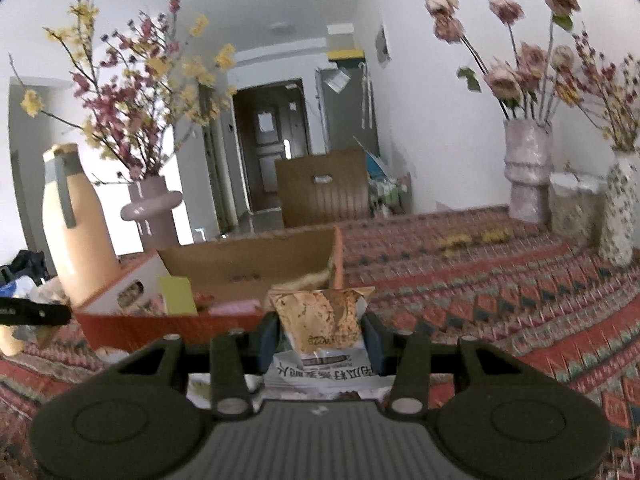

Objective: Organize snacks
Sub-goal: 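Carry both held white packets up over the cardboard box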

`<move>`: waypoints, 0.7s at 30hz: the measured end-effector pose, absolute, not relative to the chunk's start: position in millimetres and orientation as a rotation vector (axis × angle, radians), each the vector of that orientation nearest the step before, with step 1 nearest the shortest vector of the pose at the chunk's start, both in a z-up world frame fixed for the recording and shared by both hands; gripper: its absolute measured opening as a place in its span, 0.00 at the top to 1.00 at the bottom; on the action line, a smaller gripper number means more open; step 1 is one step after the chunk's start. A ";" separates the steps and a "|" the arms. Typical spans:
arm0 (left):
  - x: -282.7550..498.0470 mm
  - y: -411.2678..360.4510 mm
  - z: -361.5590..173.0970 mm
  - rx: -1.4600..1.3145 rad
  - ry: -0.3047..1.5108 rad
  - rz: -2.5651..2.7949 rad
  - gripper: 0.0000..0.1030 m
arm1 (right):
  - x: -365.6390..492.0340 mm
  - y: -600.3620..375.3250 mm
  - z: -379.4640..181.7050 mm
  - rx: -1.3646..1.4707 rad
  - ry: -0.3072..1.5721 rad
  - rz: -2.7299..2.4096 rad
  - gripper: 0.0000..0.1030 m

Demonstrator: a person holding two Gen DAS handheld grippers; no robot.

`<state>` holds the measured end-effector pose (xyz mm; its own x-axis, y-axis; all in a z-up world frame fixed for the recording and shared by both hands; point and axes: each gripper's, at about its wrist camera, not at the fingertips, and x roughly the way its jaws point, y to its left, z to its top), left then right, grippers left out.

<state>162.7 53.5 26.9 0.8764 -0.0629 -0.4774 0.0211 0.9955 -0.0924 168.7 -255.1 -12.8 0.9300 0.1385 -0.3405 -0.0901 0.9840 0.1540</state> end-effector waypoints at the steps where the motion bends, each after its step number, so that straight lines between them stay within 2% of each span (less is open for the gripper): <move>1: 163.8 51.4 29.0 -0.087 0.494 -0.046 0.43 | 170.9 -253.7 -9.0 0.135 0.349 0.122 0.57; 21: 214.5 32.3 56.4 -0.145 0.414 -0.019 0.43 | 235.2 -209.7 35.2 0.086 0.254 0.203 0.57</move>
<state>214.5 32.3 56.4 0.9155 -0.0474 -0.3995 -0.0116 0.9895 -0.1439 235.2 -209.7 35.2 0.9476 0.2101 -0.2408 -0.1884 0.9759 0.1099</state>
